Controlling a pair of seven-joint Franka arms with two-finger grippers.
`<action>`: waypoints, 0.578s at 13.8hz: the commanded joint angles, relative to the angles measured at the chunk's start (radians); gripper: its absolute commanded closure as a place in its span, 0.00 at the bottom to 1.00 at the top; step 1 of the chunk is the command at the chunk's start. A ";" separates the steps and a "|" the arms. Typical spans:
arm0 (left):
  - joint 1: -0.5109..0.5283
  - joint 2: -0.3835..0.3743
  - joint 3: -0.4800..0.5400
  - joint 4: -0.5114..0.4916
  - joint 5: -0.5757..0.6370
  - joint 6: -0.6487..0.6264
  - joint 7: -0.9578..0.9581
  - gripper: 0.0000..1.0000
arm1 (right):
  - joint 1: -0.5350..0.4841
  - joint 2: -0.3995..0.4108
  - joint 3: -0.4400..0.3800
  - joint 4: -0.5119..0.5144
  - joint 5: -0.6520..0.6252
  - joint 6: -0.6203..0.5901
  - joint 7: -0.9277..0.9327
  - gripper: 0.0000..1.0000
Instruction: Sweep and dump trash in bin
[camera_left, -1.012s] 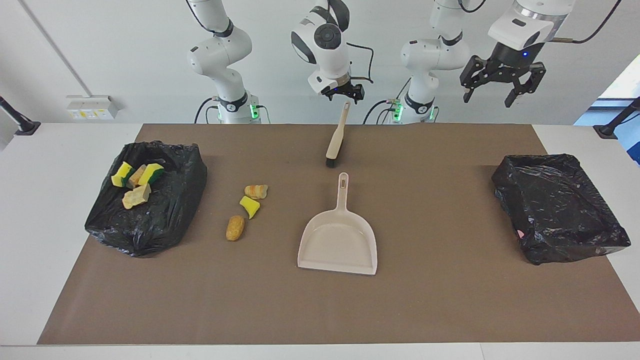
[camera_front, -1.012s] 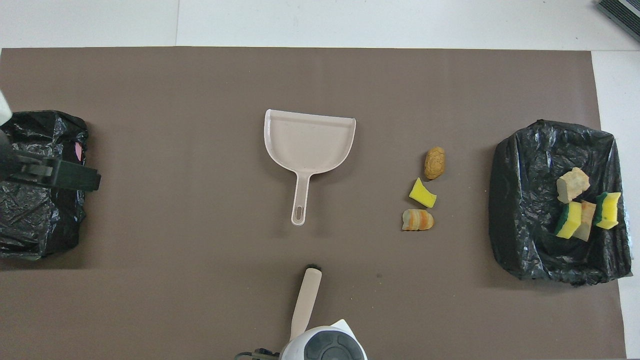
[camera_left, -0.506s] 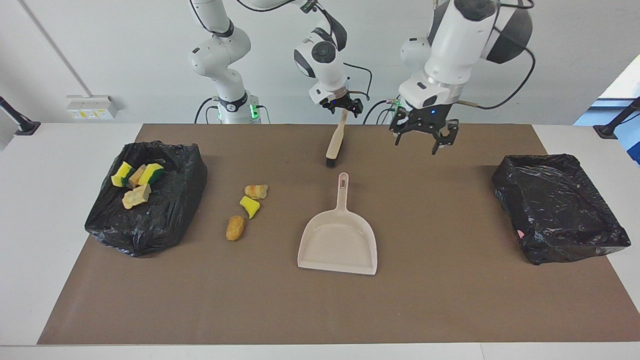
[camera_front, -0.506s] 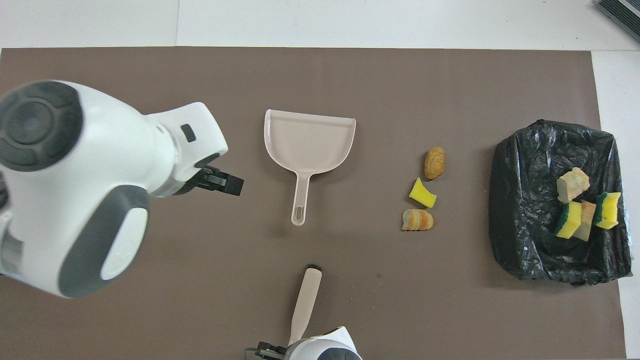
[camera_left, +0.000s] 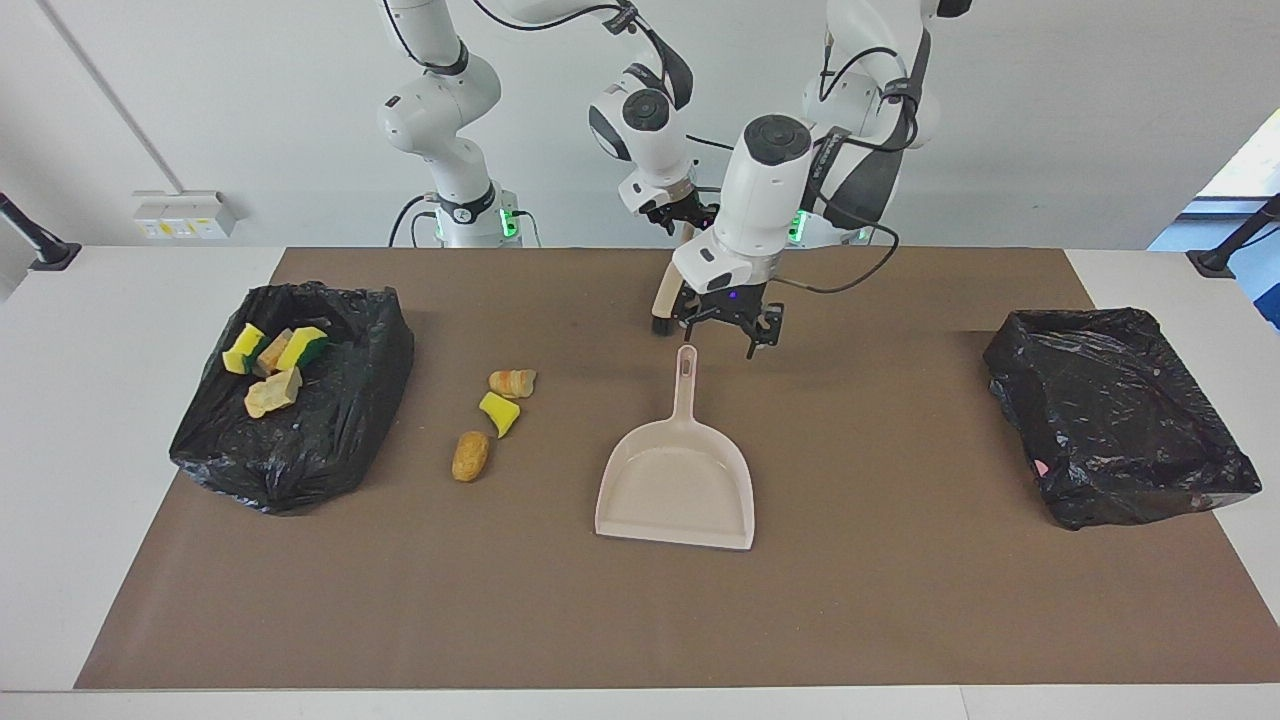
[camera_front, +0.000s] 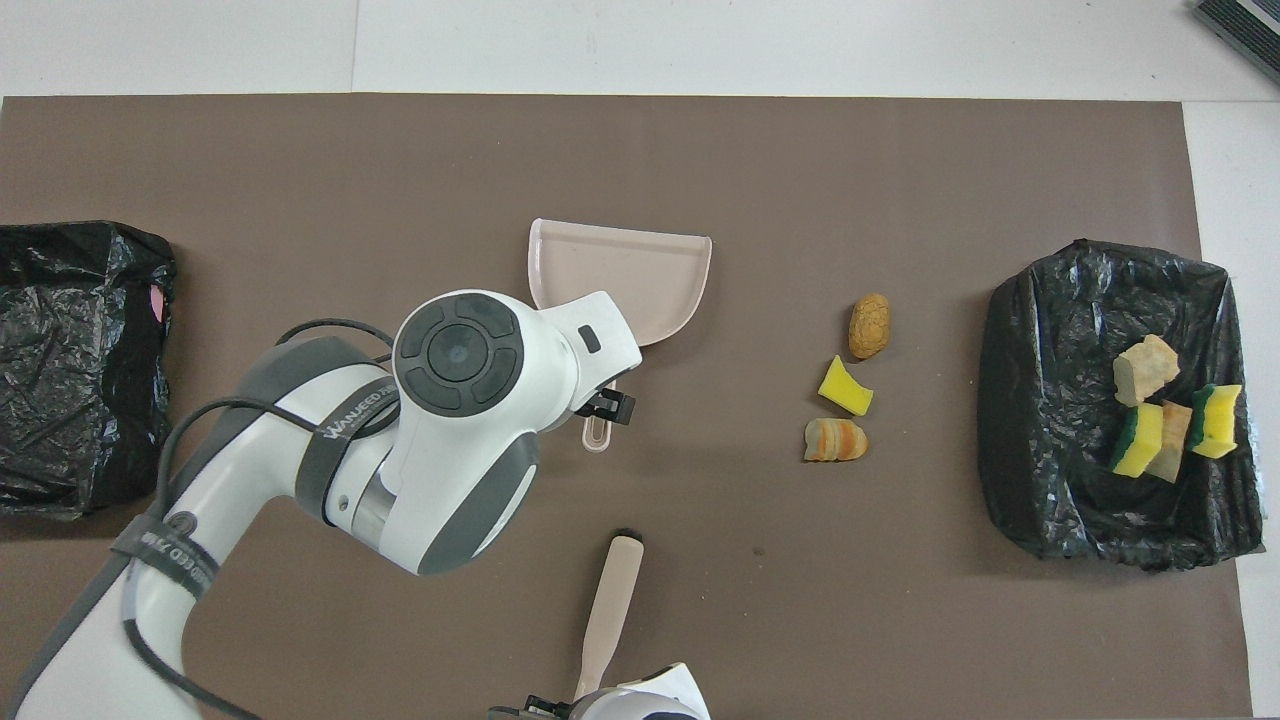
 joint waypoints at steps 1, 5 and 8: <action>-0.016 0.063 0.018 0.017 0.006 0.082 -0.036 0.00 | 0.013 -0.012 -0.004 -0.013 0.009 -0.004 -0.005 1.00; -0.018 0.156 0.018 0.048 0.006 0.142 -0.105 0.00 | 0.002 -0.024 -0.012 -0.002 -0.040 -0.114 -0.015 1.00; -0.048 0.206 0.019 0.074 0.040 0.159 -0.176 0.00 | -0.056 -0.117 -0.015 0.003 -0.097 -0.266 -0.006 1.00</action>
